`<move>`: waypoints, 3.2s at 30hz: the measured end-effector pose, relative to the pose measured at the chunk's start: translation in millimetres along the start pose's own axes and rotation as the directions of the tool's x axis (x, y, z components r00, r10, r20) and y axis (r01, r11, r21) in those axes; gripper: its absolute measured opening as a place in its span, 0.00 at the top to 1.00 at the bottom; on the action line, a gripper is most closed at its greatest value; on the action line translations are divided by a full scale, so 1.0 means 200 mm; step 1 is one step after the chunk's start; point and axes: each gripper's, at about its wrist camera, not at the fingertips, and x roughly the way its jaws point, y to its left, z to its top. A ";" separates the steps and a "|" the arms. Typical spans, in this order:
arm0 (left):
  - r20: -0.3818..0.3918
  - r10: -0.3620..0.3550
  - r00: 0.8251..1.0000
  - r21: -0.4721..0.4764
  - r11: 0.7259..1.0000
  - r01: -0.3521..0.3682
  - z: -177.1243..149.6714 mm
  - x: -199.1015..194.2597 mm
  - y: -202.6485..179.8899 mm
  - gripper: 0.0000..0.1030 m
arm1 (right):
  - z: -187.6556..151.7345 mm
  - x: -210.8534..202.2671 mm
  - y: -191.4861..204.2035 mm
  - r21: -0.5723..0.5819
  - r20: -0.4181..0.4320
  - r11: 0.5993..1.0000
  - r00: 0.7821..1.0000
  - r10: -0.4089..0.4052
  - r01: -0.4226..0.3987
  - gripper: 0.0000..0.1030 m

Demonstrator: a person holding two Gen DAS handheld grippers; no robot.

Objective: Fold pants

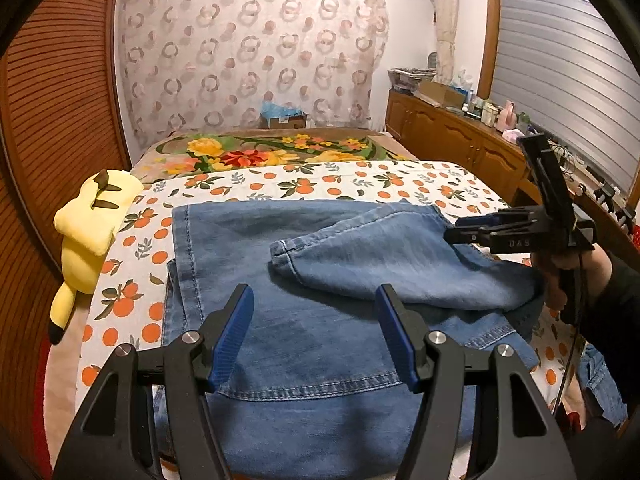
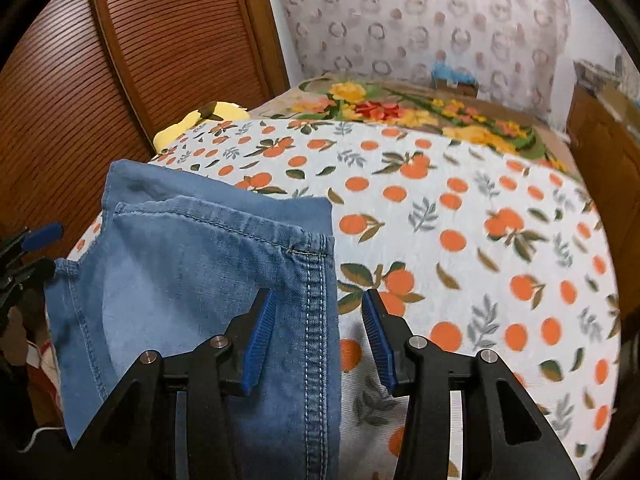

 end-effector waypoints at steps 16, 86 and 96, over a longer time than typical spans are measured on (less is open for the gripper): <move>0.000 0.000 1.000 -0.026 1.000 0.000 -0.02 -0.02 0.03 0.38 | -0.02 -0.11 0.04 -0.024 0.096 0.998 0.993 0.064 -0.062 0.93; -0.012 -0.133 0.991 -0.067 0.989 0.132 -0.35 -0.28 0.02 0.86 | 0.17 0.12 0.69 -0.341 0.025 0.938 0.996 0.084 -0.071 0.62; -0.066 -0.129 0.990 -0.092 0.988 0.122 -0.41 -0.20 0.04 0.86 | 0.16 0.28 0.71 -0.410 -0.066 0.903 0.991 0.113 -0.130 0.62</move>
